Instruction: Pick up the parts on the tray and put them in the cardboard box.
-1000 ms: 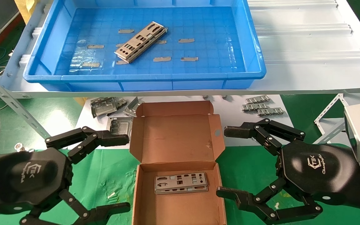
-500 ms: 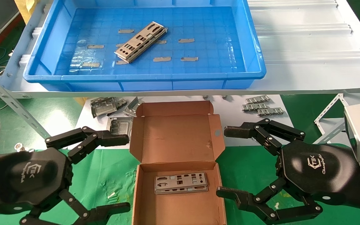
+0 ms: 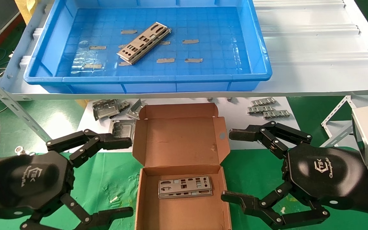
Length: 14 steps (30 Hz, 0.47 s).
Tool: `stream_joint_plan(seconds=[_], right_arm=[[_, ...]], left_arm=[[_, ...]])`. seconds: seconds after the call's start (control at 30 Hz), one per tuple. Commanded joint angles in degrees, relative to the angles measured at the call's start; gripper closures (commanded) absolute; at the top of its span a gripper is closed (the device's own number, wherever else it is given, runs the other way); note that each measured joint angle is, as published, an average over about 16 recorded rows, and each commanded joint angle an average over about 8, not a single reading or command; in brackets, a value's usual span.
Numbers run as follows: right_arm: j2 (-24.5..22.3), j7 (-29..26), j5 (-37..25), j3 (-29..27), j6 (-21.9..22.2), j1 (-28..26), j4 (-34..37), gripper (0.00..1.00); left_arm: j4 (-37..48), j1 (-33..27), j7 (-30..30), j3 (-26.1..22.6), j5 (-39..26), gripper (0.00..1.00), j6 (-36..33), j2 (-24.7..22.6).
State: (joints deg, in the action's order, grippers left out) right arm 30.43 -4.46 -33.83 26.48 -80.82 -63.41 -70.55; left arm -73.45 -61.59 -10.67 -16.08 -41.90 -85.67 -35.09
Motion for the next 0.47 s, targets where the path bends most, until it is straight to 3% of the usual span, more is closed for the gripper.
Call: stream_joint_plan(seconds=[0.03,0.47], right_arm=[[0.0,0.0,0.0,0.0,0.0,0.0,0.0,0.0],[0.0,0.0,0.0,0.0,0.0,0.0,0.0,0.0]], left_arm=[[0.0,0.0,0.0,0.0,0.0,0.0,0.0,0.0],[0.0,0.0,0.0,0.0,0.0,0.0,0.0,0.0]])
